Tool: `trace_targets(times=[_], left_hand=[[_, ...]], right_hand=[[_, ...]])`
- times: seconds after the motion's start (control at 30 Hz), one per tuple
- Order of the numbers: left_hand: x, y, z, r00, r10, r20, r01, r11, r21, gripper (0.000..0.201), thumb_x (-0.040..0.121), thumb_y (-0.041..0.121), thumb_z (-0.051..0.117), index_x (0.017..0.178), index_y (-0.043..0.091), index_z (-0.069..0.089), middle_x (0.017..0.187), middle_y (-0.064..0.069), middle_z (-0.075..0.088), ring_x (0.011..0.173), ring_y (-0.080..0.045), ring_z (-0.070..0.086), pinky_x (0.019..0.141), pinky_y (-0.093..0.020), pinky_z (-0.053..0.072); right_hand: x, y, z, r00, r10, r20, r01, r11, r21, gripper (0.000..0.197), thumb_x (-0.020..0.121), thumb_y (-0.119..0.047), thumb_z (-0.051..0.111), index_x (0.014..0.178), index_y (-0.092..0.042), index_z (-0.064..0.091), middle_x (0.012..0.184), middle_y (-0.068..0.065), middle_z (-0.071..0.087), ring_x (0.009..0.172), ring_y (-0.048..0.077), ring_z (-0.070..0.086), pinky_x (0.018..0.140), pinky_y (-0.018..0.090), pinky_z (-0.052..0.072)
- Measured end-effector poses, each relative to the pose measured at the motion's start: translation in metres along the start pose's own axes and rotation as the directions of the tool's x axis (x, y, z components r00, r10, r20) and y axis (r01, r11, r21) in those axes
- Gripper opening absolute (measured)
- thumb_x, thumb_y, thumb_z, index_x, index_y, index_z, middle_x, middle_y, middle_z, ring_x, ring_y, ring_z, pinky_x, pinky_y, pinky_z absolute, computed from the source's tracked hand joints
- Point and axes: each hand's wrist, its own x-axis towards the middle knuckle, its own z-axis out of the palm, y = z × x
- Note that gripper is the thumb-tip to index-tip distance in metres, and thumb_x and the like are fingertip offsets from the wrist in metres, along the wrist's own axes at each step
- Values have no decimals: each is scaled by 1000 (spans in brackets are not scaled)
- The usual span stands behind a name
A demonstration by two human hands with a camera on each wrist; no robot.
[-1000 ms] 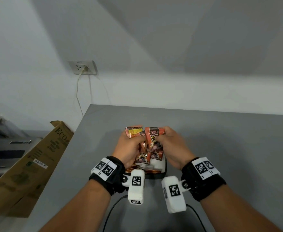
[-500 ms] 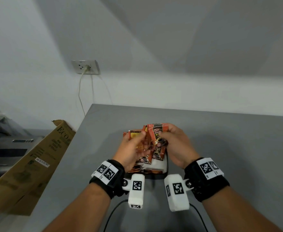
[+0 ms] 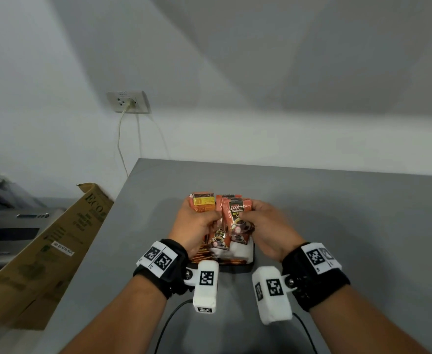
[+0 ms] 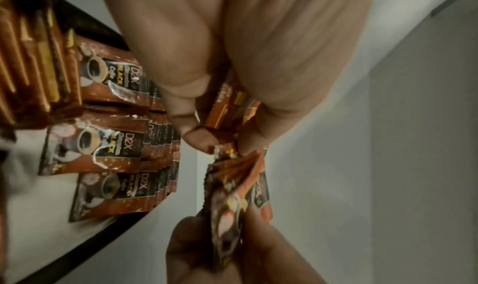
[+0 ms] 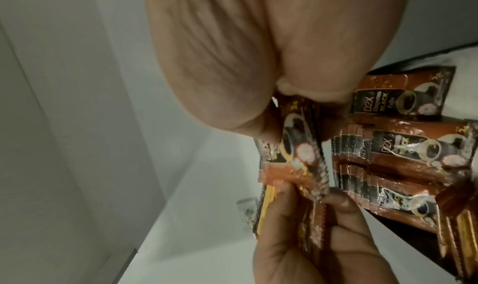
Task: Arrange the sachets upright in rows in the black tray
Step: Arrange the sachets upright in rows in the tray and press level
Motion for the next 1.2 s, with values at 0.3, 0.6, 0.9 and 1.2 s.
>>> trace_targets(times=[0.3, 0.6, 0.9, 1.2], left_hand=[[2, -3, -9, 993, -55, -100, 52, 998, -35, 25, 90, -17, 52, 85, 5, 64, 108, -19, 70, 92, -28, 65, 66, -29, 53], [-1, -1, -13, 991, 2, -131, 7, 998, 65, 14, 84, -5, 66, 97, -1, 66, 97, -14, 72, 89, -27, 69, 82, -39, 58], [-11, 4, 6, 979, -201, 38, 200, 902, -382, 36, 97, 18, 43, 115, -9, 61, 98, -25, 65, 80, -30, 67, 68, -36, 57], [-17, 4, 7, 956, -251, 154, 291, 887, -359, 68, 72, 2, 68, 136, -10, 47, 105, -27, 66, 81, -32, 72, 63, -39, 59]], right_hand=[[0, -2, -4, 983, 104, -151, -75, 979, 190, 24, 100, 3, 41, 110, 0, 63, 73, 10, 69, 51, 14, 62, 44, 25, 49], [-4, -8, -7, 998, 2, -69, 12, 980, 198, 25, 98, 4, 50, 118, -5, 61, 95, 15, 75, 78, 23, 72, 66, 36, 58], [-7, 0, 2, 984, -172, -42, 154, 950, -271, 25, 89, 2, 68, 106, -16, 68, 98, 5, 76, 90, 23, 75, 80, 39, 62], [-16, -9, 10, 926, -341, 160, 326, 513, -794, 71, 84, -36, 73, 148, -31, 43, 132, -13, 46, 127, 6, 39, 106, 23, 31]])
